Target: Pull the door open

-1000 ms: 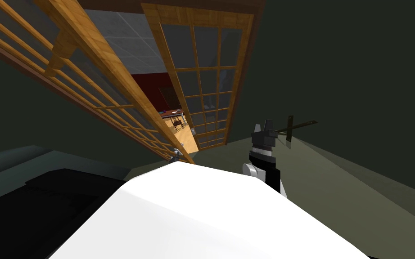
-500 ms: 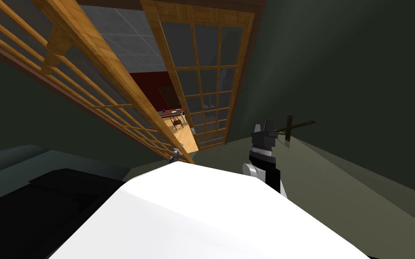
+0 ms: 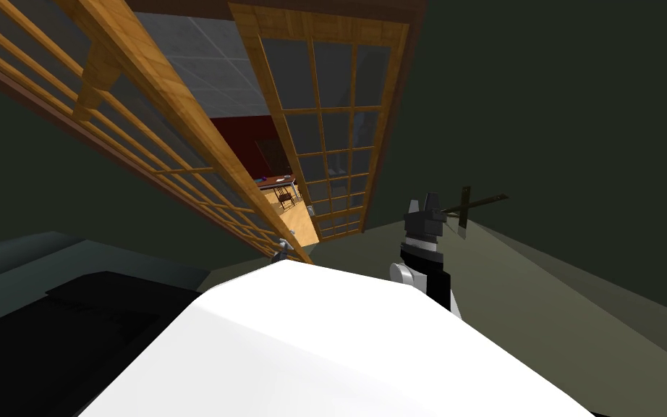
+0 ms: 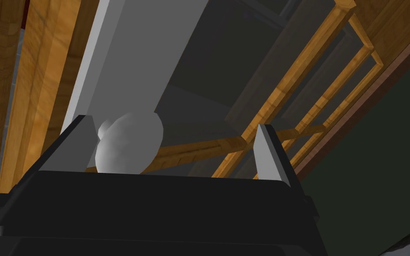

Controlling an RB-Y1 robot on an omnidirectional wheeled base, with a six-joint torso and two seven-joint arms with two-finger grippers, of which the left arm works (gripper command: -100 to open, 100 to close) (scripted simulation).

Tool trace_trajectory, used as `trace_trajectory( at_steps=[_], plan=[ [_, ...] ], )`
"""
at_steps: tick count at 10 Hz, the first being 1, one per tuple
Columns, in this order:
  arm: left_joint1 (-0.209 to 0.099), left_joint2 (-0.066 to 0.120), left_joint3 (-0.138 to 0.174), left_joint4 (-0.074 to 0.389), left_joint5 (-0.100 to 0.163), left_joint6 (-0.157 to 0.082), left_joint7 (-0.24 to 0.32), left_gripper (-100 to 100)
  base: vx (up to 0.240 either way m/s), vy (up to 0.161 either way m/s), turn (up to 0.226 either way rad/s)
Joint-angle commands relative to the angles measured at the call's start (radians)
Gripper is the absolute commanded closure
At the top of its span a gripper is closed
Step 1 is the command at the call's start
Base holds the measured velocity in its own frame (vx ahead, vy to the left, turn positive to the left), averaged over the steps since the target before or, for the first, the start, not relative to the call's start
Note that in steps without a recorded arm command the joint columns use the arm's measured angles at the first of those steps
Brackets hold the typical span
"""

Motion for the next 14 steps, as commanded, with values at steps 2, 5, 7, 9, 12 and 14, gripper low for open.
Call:
trace_trajectory(
  at_steps=[2, 5, 7, 9, 12, 14],
  plan=[
    [0.010, 0.032, 0.025, -0.006, 0.014, 0.016, 0.010, 100, -0.002, -0.001, 0.007],
    [0.007, 0.002, -0.015, -0.018, 0.003, 0.013, 0.043, 100, -0.014, -0.012, -0.032],
    [0.002, 0.006, -0.028, -0.015, 0.011, 0.011, 0.092, 100, -0.053, 0.006, -0.045],
    [-0.003, 0.009, -0.041, -0.011, 0.020, 0.009, 0.140, 100, -0.054, 0.032, -0.049],
    [-0.013, 0.014, -0.065, -0.006, 0.036, 0.007, 0.219, 100, -0.047, 0.022, -0.039],
    [-0.016, 0.016, -0.075, -0.003, 0.042, 0.006, 0.258, 100, -0.037, 0.020, -0.027]
  ],
)
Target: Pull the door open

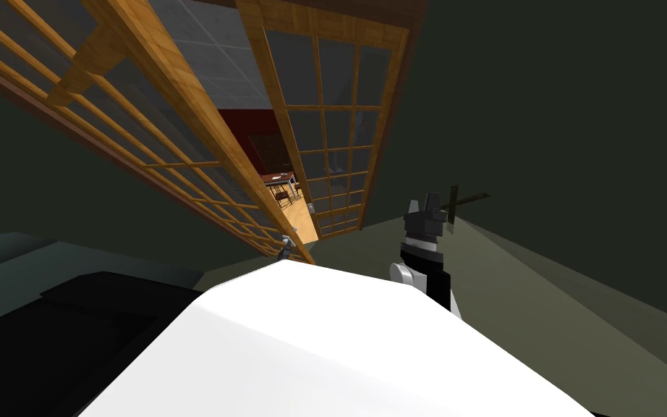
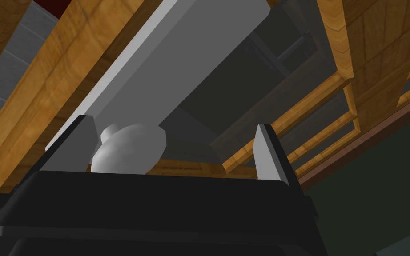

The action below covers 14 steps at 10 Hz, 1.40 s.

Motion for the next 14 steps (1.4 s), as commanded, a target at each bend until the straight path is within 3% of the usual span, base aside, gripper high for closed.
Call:
trace_trajectory(
  at_steps=[1, 14],
  plan=[
    [0.000, 0.020, 0.000, 0.012, 0.017, 0.003, 0.050, 100, -0.075, 0.016, -0.055],
    [-0.033, 0.037, -0.085, 0.032, 0.072, -0.007, 0.319, 100, -0.050, 0.022, -0.036]
  ],
)
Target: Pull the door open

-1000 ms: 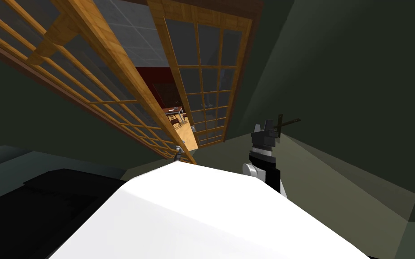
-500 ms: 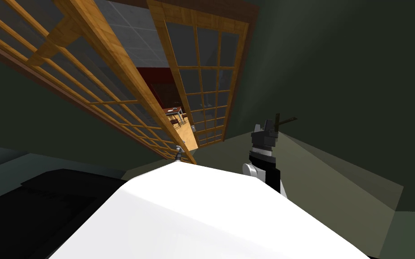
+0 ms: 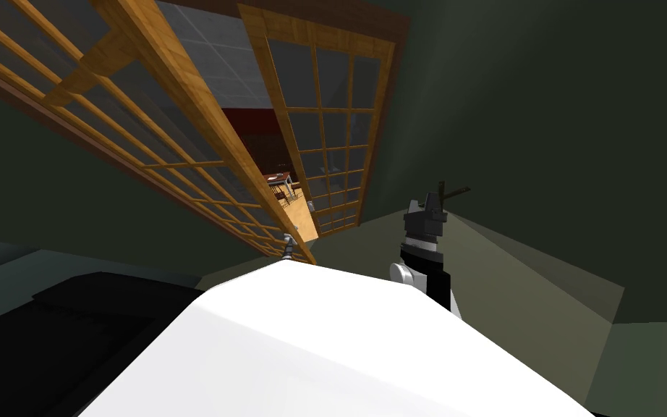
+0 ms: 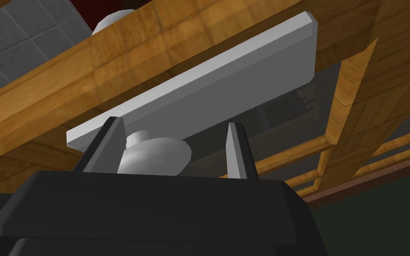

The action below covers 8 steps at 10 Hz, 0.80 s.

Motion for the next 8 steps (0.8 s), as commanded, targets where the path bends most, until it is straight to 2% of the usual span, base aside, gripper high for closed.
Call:
trace_trajectory(
  at_steps=[1, 2, 5, 6, 7, 8],
  plan=[
    [-0.011, 0.025, 0.004, 0.028, 0.022, -0.001, 0.050, 100, -0.049, 0.017, -0.039],
    [-0.011, 0.025, 0.004, 0.028, 0.022, -0.001, 0.053, 100, -0.041, 0.016, -0.022],
    [-0.022, 0.031, -0.024, 0.035, 0.040, -0.004, 0.130, 100, -0.058, 0.034, -0.046],
    [-0.022, 0.031, -0.024, 0.035, 0.040, -0.004, 0.134, 100, -0.035, 0.011, -0.021],
    [-0.028, 0.034, -0.040, 0.038, 0.050, -0.006, 0.171, 100, -0.046, 0.010, -0.040],
    [-0.028, 0.034, -0.040, 0.038, 0.050, -0.006, 0.175, 100, -0.047, 0.028, -0.030]
  ],
)
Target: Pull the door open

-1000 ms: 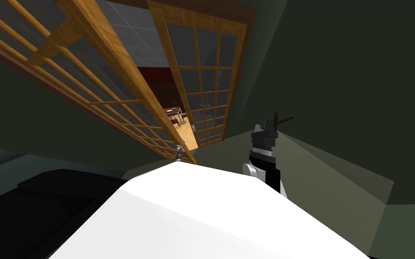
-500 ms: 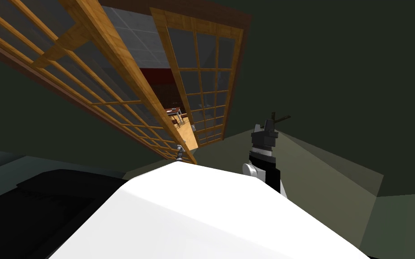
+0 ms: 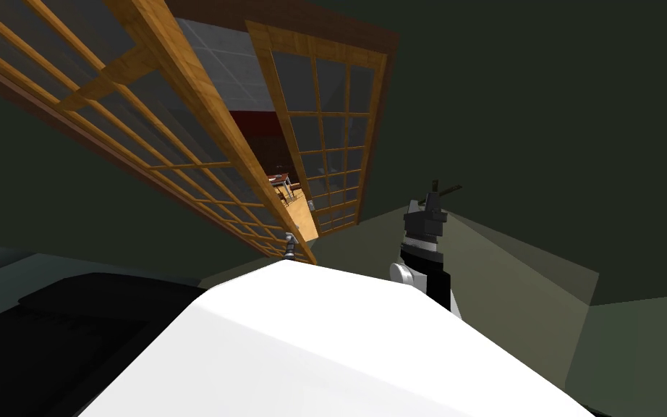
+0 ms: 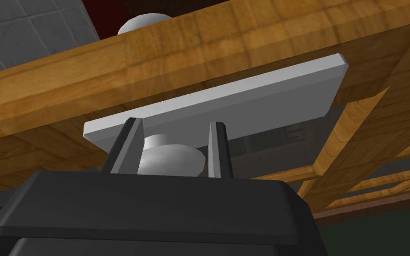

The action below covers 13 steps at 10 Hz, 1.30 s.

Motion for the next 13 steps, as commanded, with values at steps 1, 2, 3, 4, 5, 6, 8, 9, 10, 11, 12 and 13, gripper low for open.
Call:
trace_trajectory(
  at_steps=[1, 2, 3, 4, 5, 6, 8, 9, 10, 11, 12, 13],
  plan=[
    [0.011, 0.016, -0.002, -0.010, 0.019, 0.017, 0.050, 100, -0.045, 0.029, -0.052],
    [0.011, 0.016, -0.002, -0.010, 0.019, 0.017, 0.054, 100, -0.043, 0.019, -0.038],
    [0.005, 0.019, -0.018, -0.006, 0.029, 0.015, 0.092, 100, -0.054, 0.035, -0.047],
    [-0.001, 0.022, -0.033, -0.003, 0.039, 0.014, 0.117, 100, -0.080, 0.050, -0.075],
    [-0.001, 0.022, -0.033, -0.003, 0.039, 0.014, 0.136, 100, -0.072, 0.047, -0.053],
    [-0.001, 0.022, -0.033, -0.003, 0.039, 0.014, 0.136, 100, -0.039, 0.013, -0.004],
    [-0.007, 0.025, -0.049, 0.001, 0.049, 0.012, 0.177, 100, -0.022, -0.001, 0.002],
    [-0.013, 0.028, -0.066, 0.005, 0.060, 0.010, 0.206, 100, -0.089, 0.039, -0.077],
    [-0.013, 0.028, -0.066, 0.005, 0.060, 0.010, 0.219, 100, -0.060, 0.046, -0.050],
    [-0.013, 0.028, -0.066, 0.005, 0.060, 0.010, 0.219, 100, -0.023, 0.020, 0.000],
    [-0.013, 0.028, -0.066, 0.005, 0.060, 0.010, 0.219, 100, 0.000, 0.000, 0.000],
    [-0.013, 0.028, -0.066, 0.005, 0.060, 0.010, 0.219, 100, 0.006, -0.013, 0.006]
  ],
)
